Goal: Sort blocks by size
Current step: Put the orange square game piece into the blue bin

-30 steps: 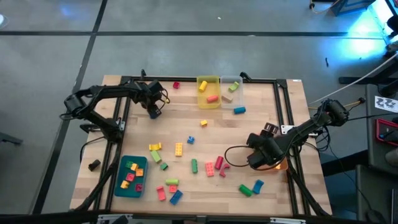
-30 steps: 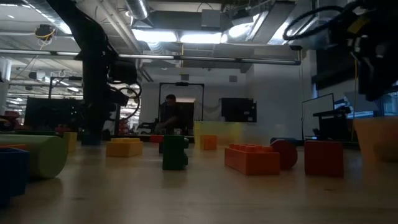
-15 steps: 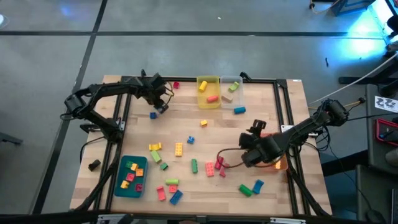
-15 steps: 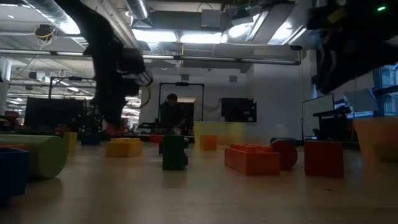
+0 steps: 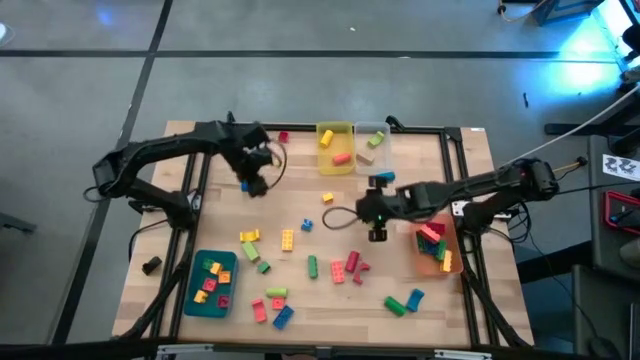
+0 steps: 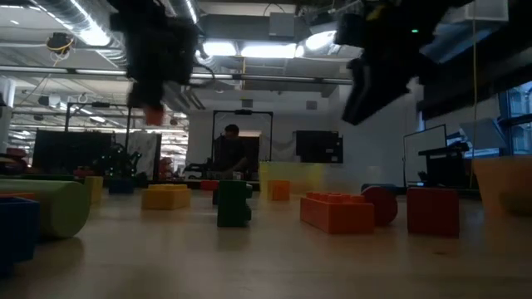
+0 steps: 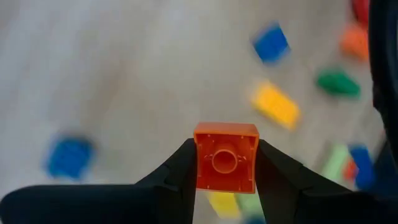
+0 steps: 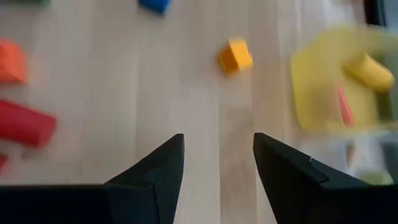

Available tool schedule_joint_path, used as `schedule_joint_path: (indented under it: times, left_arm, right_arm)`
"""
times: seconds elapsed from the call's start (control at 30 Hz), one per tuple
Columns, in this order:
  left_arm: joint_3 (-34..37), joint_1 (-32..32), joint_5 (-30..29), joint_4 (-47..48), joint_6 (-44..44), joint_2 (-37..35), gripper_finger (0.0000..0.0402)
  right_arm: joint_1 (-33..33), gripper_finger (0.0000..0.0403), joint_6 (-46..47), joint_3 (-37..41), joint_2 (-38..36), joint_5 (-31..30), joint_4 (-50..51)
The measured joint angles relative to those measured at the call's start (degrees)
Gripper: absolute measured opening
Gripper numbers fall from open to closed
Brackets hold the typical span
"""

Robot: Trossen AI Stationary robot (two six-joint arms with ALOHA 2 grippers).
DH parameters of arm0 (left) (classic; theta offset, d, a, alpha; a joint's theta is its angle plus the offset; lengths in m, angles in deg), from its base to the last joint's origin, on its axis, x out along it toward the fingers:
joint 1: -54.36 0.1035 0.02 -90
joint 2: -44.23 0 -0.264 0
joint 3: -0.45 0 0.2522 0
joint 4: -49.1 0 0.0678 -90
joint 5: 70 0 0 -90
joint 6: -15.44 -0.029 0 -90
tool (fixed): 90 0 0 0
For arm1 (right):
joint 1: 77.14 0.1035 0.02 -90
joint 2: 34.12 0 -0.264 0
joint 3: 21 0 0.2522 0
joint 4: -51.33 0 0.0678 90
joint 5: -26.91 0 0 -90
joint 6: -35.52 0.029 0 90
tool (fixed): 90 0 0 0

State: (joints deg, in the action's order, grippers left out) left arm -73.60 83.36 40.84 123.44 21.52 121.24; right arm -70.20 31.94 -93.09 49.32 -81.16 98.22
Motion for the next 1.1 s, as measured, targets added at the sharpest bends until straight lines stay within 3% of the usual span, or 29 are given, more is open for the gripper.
schedule_joint_path:
  times: [0.27, 0.7, 0.9, 1.1]
  left_arm:
    - [-0.04, -17.77, 0.19, 15.56, 18.5, -4.35, 0.0116]
    - [-0.02, -45.5, -0.01, 14.74, 48.21, -4.39, 0.0118]
    - [-0.02, -53.54, -0.32, 11.42, 66.89, -4.39, 0.0128]
    - [-0.02, -57.95, -3.15, 10.45, 75.22, -3.69, 0.016]
  right_arm:
    - [-8.09, 0.0195, -9.68, 0.0, 0.07, 8.88, -9.42]
    - [-12.35, 0.0195, -11.85, 0.02, 0.09, 12.72, -13.24]
    - [-12.24, 0.0195, -11.86, 0.02, 0.09, 12.75, -13.21]
    - [-12.24, 0.0195, -11.91, 0.02, 0.13, 12.75, -12.74]
